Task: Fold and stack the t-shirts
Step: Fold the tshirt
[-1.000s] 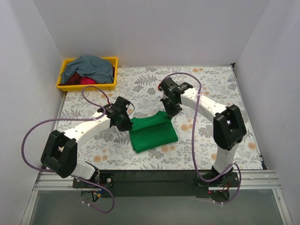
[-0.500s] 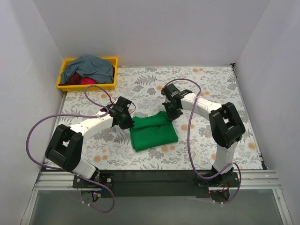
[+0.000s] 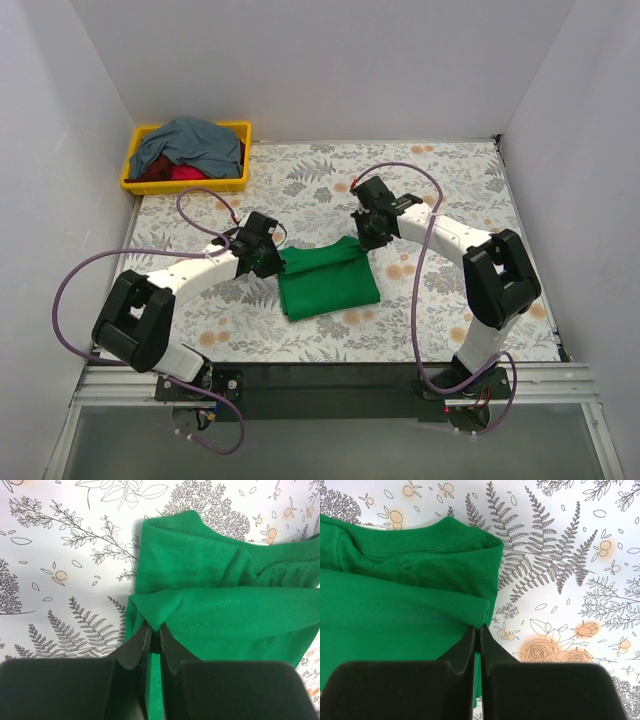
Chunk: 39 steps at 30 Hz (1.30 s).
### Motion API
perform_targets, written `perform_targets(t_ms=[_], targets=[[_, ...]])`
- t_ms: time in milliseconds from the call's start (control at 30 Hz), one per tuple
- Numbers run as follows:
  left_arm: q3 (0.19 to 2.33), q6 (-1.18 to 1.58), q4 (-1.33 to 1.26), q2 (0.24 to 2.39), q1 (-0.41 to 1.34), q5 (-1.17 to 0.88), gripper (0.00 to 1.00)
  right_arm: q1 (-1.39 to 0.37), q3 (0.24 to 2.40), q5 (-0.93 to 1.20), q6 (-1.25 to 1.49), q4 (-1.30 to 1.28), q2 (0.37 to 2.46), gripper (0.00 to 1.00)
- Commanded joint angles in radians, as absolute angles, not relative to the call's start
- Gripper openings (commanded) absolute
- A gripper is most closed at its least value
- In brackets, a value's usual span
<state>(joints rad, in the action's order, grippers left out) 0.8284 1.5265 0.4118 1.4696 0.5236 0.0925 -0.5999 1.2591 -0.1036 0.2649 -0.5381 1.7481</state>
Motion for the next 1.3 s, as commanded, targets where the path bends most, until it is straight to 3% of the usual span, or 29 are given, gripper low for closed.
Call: perform_targets(t_ms=[0,100,133,167,233,300,367,467,567,733,867,1267], targets=[[0.815,1.531,0.388,1.477,0.515,0.167,0.03,-0.581,1.253,-0.160,0.271,-0.503,1.769,0.01],[0.833,1.517,0.380,1.486,0.515,0.193,0.20,-0.580,1.258,-0.166,0.281,-0.502,1.787,0.14],[0.847,1.508,0.382,1.482,0.514,0.193,0.25,-0.580,1.262,-0.163,0.284,-0.505,1.779,0.26],[0.853,1.503,0.387,1.474,0.514,0.192,0.37,-0.580,1.269,-0.157,0.282,-0.509,1.769,0.31],[0.868,1.496,0.412,1.424,0.515,0.193,0.47,-0.580,1.267,-0.150,0.282,-0.522,1.714,0.41],[0.861,1.496,0.425,1.343,0.518,0.202,0.67,-0.580,1.249,-0.140,0.282,-0.522,1.666,0.45],[0.829,1.488,0.426,1.286,0.537,0.210,0.73,-0.583,1.229,-0.118,0.276,-0.505,1.602,0.46],[0.780,1.491,0.426,1.195,0.584,0.190,0.73,-0.583,1.146,-0.008,0.259,-0.414,1.533,0.45],[0.724,1.494,0.391,1.144,0.633,0.125,0.61,-0.584,1.060,0.193,0.253,-0.296,1.500,0.41],[0.675,1.482,0.235,1.195,0.644,0.090,0.37,-0.583,1.037,0.287,0.229,-0.183,1.551,0.38],[0.727,1.465,0.138,1.294,0.594,0.087,0.31,-0.551,1.063,0.395,0.244,-0.079,1.637,0.37],[0.795,1.500,-0.052,1.638,0.434,0.048,0.27,-0.342,1.101,0.750,0.463,0.301,2.005,0.35]])
